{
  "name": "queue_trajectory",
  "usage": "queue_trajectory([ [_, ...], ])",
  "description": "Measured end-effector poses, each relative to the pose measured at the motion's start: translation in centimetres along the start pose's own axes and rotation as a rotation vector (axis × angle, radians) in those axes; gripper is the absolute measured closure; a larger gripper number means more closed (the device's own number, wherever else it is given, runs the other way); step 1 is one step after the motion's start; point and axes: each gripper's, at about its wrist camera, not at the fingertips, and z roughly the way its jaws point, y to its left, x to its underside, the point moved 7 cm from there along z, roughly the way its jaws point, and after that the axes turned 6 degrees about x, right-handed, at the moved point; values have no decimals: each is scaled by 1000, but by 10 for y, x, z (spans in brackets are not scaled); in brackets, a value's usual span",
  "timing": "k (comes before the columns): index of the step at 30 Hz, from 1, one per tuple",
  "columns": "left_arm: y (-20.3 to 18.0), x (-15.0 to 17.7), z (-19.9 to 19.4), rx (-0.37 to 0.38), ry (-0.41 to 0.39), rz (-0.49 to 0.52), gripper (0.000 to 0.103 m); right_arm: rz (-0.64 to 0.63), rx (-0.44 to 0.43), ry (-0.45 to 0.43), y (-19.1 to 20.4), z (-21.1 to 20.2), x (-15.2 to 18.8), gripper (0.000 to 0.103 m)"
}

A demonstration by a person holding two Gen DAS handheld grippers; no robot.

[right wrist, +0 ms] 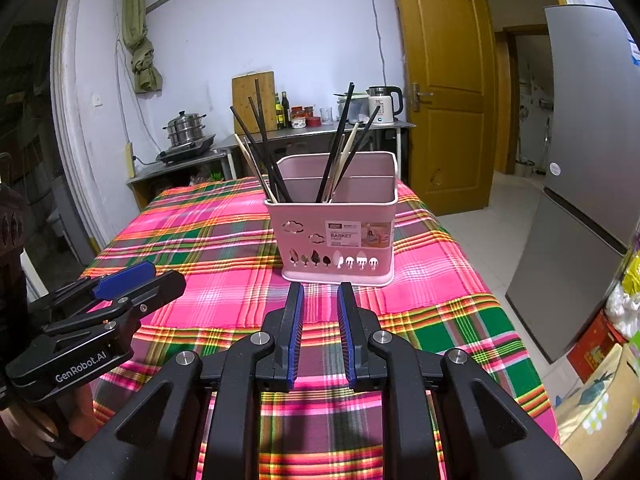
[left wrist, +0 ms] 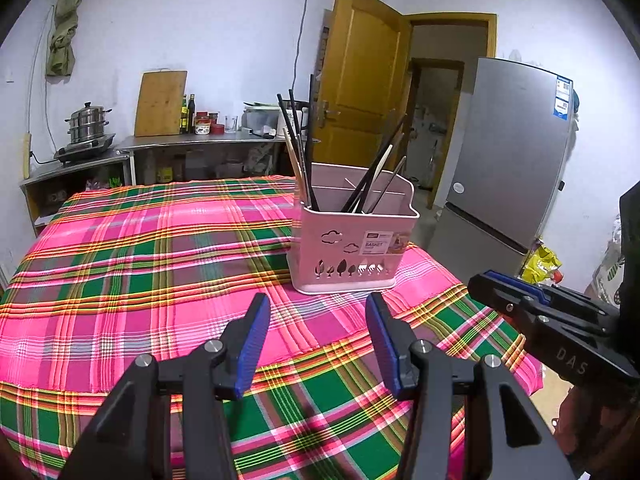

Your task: Organize utensils

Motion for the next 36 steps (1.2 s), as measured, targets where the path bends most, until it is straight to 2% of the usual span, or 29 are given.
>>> queue_trajectory([
  [36, 3, 3, 0, -10, 5, -9, 51, -9, 1, 15, 4, 5, 5, 86],
])
